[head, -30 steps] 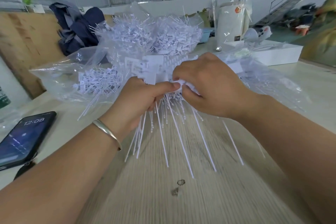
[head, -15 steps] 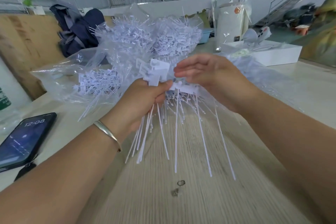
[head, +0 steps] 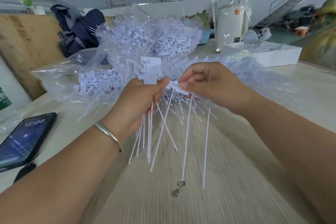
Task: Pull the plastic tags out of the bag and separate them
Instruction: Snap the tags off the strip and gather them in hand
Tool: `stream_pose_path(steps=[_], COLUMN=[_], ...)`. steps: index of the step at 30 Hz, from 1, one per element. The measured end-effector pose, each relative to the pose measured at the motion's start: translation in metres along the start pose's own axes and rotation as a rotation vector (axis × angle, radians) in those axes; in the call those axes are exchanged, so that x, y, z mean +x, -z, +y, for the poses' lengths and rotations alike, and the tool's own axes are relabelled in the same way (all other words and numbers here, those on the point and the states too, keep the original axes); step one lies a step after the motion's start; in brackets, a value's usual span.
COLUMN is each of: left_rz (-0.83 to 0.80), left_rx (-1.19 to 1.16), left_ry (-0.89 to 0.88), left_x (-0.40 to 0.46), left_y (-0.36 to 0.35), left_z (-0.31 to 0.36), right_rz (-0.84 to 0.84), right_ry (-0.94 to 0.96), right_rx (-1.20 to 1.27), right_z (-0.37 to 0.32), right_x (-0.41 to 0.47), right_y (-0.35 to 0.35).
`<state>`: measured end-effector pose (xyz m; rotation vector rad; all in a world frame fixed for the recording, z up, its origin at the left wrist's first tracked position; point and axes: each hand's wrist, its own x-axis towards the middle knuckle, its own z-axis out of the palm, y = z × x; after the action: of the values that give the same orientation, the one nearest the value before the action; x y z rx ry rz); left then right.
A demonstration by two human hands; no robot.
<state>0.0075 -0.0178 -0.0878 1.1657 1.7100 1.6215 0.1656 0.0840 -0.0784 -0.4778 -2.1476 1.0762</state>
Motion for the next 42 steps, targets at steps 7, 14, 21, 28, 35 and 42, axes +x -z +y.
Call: stream_pose_path(steps=[7, 14, 21, 28, 35, 42], left_rz=[-0.014, -0.089, -0.489, -0.347, -0.152, -0.234], left_rx=[-0.030, 0.035, 0.262, -0.148, -0.086, 0.097], left_ry=[-0.013, -0.100, -0.155, 0.005, 0.010, -0.044], left_x=[-0.005, -0.007, -0.007, -0.001, 0.000, -0.009], left_y=[-0.002, -0.001, 0.016, 0.006, 0.003, -0.002], left_z=[0.003, 0.006, 0.012, 0.005, 0.005, 0.009], right_rz=[-0.313, -0.148, -0.271, -0.252, -0.303, -0.187], right_ry=[-0.213, -0.241, -0.179, -0.134, -0.058, 0.011], right_rx=[-0.030, 0.141, 0.107, 0.084, -0.136, -0.208], right_z=[-0.008, -0.010, -0.011, -0.004, -0.010, -0.009], right_x=[-0.005, 0.002, 0.000, 0.001, -0.003, -0.003], right_y=[0.010, 0.012, 0.033, 0.028, 0.007, 0.005])
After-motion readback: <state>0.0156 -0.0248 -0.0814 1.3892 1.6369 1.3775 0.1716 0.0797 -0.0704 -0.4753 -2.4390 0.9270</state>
